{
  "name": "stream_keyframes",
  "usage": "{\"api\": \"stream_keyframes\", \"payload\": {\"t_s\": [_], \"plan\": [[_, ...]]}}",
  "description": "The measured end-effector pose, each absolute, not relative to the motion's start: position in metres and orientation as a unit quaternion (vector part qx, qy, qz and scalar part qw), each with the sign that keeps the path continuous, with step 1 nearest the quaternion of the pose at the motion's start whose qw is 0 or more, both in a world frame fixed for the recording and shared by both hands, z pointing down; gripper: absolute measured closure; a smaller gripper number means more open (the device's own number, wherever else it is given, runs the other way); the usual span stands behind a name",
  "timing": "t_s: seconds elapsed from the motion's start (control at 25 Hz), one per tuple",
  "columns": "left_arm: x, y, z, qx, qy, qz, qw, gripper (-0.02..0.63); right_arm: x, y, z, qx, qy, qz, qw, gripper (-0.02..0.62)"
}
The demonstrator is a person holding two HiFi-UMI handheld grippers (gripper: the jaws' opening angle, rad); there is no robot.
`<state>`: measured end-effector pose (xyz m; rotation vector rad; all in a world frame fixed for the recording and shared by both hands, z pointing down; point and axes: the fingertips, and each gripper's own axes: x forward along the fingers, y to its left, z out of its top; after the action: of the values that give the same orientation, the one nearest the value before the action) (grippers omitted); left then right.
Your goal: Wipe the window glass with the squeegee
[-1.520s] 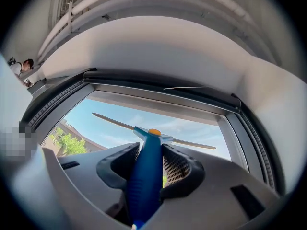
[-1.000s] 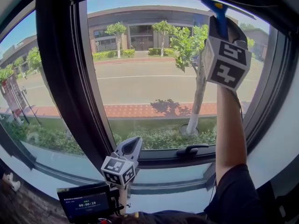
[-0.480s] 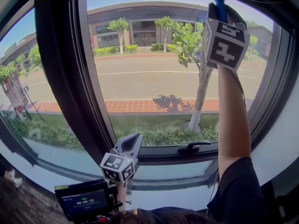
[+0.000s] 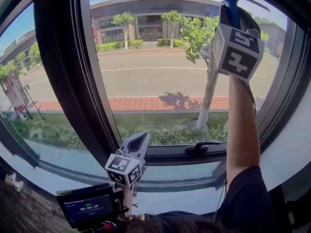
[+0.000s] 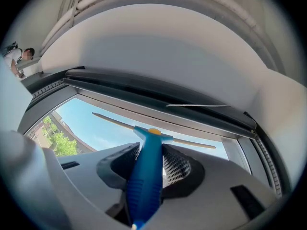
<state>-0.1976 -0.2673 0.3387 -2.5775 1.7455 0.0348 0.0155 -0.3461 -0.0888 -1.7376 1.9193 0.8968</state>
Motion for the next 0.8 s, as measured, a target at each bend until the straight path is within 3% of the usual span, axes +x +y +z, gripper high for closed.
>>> {"api": "stream_keyframes", "payload": {"t_s": [0.8], "plan": [[-0.195, -0.265, 0.344, -0.831, 0.556, 0.013, 0.008, 0.604, 0.013, -0.346, -0.023, -0.618, 0.701, 0.313, 0.172, 0.453]]}}
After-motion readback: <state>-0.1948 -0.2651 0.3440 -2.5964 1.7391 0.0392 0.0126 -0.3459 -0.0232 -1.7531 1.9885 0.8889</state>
